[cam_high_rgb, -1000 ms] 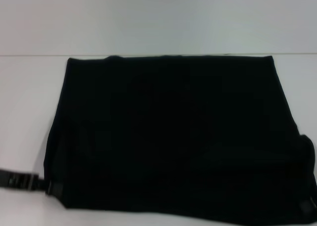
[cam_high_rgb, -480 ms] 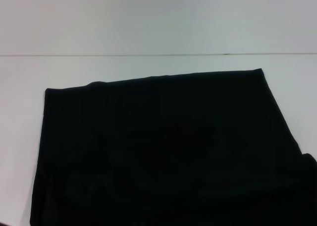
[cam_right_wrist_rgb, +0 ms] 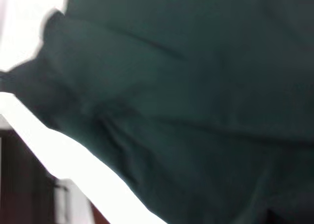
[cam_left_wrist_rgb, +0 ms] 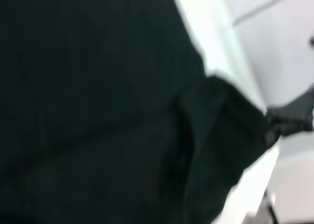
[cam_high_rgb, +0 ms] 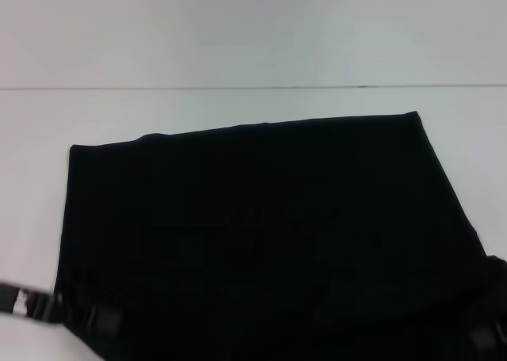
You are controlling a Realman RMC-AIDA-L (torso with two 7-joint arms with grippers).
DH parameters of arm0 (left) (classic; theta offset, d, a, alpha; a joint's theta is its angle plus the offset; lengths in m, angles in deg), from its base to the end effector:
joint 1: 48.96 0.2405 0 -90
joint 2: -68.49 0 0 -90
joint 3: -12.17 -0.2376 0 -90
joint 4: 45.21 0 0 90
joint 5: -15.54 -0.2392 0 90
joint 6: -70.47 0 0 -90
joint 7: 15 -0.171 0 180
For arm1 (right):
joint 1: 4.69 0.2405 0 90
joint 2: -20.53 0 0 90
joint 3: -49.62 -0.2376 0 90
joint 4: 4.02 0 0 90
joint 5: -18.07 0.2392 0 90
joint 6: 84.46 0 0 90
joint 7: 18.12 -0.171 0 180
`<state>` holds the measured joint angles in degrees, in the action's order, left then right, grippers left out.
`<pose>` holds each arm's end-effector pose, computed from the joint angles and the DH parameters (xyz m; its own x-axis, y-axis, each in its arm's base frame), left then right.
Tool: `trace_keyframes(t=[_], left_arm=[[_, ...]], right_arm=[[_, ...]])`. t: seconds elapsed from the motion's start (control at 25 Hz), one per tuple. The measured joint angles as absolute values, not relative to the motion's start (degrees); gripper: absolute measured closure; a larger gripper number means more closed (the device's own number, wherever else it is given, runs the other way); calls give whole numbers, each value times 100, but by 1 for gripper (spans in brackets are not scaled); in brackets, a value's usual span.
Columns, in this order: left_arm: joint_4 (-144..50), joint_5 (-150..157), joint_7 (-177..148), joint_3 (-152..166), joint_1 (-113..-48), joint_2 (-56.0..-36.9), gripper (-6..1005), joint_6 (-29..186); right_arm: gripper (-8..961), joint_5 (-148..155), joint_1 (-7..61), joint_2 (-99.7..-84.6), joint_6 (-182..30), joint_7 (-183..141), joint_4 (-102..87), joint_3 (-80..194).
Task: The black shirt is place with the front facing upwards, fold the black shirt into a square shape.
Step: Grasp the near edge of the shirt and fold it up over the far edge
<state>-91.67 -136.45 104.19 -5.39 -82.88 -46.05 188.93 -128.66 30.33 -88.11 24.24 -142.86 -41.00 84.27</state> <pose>-0.2928 0.2863 0.0572 0.3763 0.9222 0.0894 0.8983 -0.3868 0.2083 0.3064 0.3059 0.0457 0.3558 -0.9322 0.0660 -0.9326 -0.3496 0.0892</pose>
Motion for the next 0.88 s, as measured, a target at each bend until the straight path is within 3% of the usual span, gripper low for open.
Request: trace_keyframes(t=[0.24,0.44,0.6,0.88], left_arm=[[-9057,-13071,10814,441,-8443,-4450,954,18576],[-8768,-12789,10942,1152,-8363,-4395,954,17632],[-8312,-12358,10896,1297,-8214,-4434,955,16773],[-7759,-11659,10556,1295,-7973,-4602,954,15730]], right_arm=[[890,-12113,3005,-8496,2177,-14249,-3570,7408],[890,-11495,2928,-8483,1224,-14218,-3149,6955],[891,-10929,2917,-8665,305,-14062,-2874,6905],[891,-10267,3025,-9280,-1282,-13539,-2831,6933]])
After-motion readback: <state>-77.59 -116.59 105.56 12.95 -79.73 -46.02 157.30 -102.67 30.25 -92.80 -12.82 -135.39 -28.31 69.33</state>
